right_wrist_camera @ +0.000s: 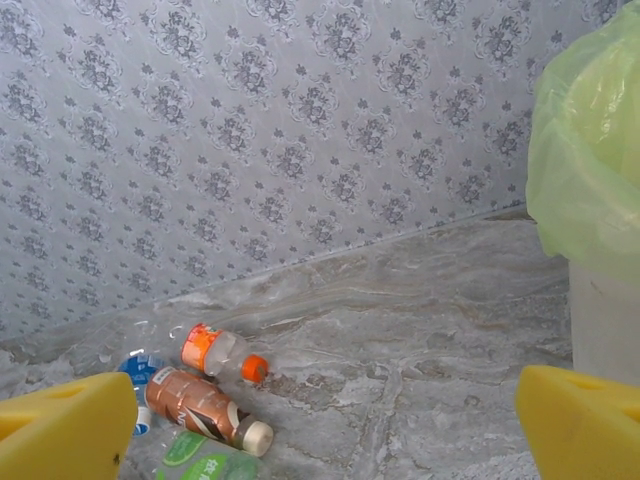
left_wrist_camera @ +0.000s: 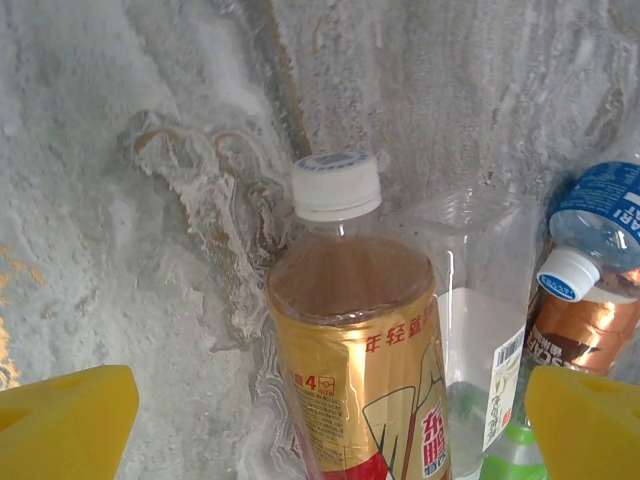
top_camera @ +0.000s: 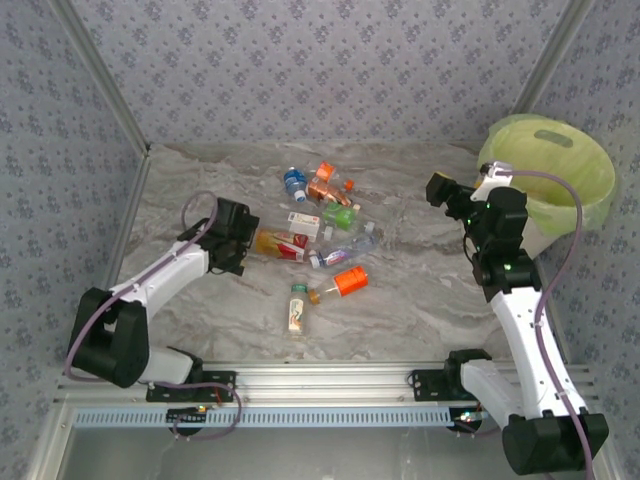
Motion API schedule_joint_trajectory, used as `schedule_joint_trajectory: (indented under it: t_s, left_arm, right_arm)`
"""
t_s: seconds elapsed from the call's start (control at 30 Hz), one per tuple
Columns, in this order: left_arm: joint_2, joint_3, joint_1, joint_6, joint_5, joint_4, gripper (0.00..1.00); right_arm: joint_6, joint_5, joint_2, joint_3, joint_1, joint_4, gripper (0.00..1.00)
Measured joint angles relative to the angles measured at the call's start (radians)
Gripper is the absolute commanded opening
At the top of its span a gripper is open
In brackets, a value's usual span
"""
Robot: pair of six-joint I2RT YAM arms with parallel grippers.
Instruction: Put the plastic bottles in the bin
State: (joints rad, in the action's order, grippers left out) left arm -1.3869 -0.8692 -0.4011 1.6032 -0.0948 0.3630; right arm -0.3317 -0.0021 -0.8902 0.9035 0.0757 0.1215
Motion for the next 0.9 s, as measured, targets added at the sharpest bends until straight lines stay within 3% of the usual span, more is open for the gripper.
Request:
schedule_joint_trajectory:
  t_s: [0.3,0.73,0.9]
  left_arm:
    - [-0.105,-0.044,-0.007,0.137,0.005,-0.025,0.94]
    - [-0.236,-0.103,-0.014,0.178,0.054,-0.079,0.86]
    - [-0.298,-0.11,-0.014,0.184,0.074,-0.085,0.77]
  right_arm:
    - [0.014,0.07,-0.014,-0.003,0.072,0.001,0.98]
    - [0.064,0.146,-0.017,-0.002,0.097,0.032,0.98]
    - [0.071,0.153,-0.017,0.005,0.098,0.041,0.98]
